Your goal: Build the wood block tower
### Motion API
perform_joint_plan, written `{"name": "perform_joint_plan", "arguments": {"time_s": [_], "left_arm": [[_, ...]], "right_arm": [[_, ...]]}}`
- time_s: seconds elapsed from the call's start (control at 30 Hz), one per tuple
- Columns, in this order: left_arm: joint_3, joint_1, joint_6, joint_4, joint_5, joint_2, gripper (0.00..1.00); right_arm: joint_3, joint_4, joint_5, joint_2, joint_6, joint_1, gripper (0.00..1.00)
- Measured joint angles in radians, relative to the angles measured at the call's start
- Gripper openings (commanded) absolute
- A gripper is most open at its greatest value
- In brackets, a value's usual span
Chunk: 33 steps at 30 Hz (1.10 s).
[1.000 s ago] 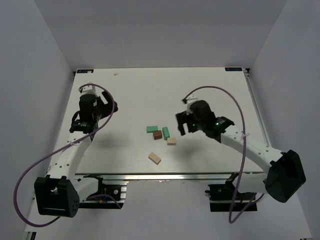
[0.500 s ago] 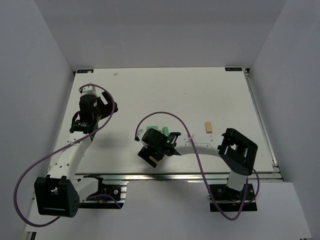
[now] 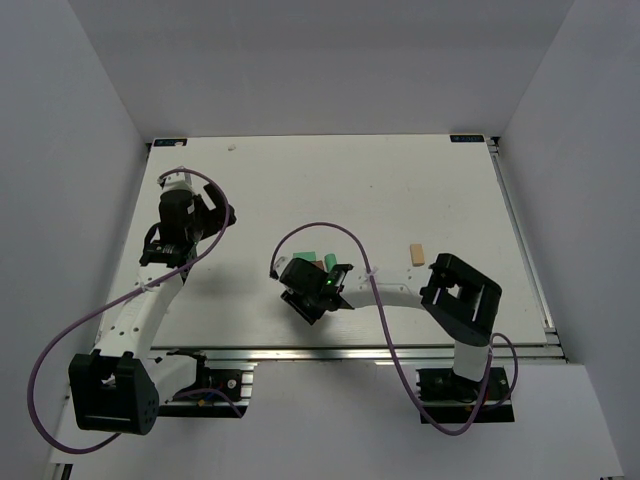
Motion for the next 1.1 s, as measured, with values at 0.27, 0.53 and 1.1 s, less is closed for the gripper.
{"name": "perform_joint_plan", "arguments": {"time_s": [0.27,0.53,1.1], "left_arm": [[0.0,0.0,0.0,0.0,-0.009,0.0,0.98],[0.0,0.0,0.0,0.0,-0.019,0.0,0.98],[0.0,0.0,0.0,-0.001,-0.026,0.019,0.98]], "right_arm": [[0.0,-0.073,0.105,-0.151,0.034,-0.033,0.06],[-0.025,-0.095,0.262,-0.351,0.18,-0.425,0.06],[-0.078,-0.159,0.313,-0.114,0.323,-0.612,0.08]]}}
